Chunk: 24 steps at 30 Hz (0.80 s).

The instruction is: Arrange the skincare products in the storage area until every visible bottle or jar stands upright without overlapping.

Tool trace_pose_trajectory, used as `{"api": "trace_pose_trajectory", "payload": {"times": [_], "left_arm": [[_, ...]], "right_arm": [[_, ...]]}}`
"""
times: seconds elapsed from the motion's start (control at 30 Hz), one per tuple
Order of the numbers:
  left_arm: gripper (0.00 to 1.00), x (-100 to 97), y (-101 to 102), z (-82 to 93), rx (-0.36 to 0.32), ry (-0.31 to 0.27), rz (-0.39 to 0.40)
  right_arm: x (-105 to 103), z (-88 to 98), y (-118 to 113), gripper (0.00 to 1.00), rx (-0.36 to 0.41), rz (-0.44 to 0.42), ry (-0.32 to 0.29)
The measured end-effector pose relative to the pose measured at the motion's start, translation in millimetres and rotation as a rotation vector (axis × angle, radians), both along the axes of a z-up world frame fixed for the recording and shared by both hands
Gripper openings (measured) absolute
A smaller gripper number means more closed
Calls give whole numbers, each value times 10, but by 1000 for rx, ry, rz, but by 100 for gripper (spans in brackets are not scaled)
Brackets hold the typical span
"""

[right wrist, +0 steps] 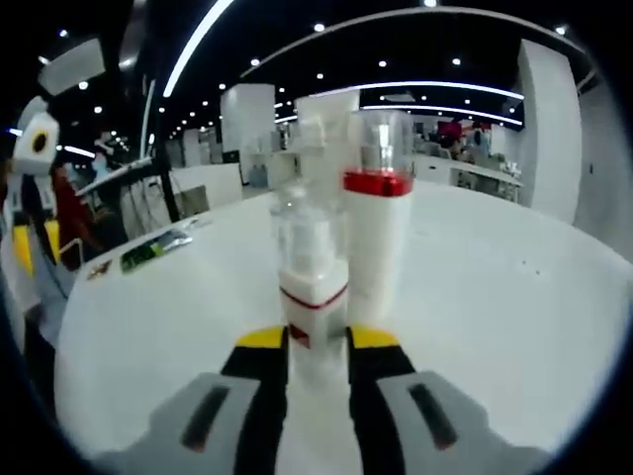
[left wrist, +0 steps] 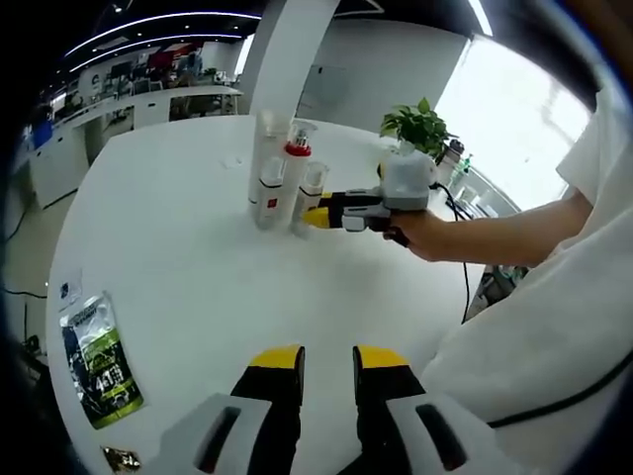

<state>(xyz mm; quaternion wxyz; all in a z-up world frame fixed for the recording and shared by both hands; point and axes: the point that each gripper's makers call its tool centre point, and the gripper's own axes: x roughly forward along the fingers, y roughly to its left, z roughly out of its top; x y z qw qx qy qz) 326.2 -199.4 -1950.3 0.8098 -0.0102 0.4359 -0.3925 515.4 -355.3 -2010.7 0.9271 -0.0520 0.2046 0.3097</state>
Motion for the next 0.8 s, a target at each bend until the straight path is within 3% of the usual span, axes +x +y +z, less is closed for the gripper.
{"api": "trace_pose_trajectory", "payload": {"times": [0.8], "left_arm": [[19,84,-15,-17,13,0,8]], "right_arm": [[171,-11,-56,21,-15,-41,9]]}}
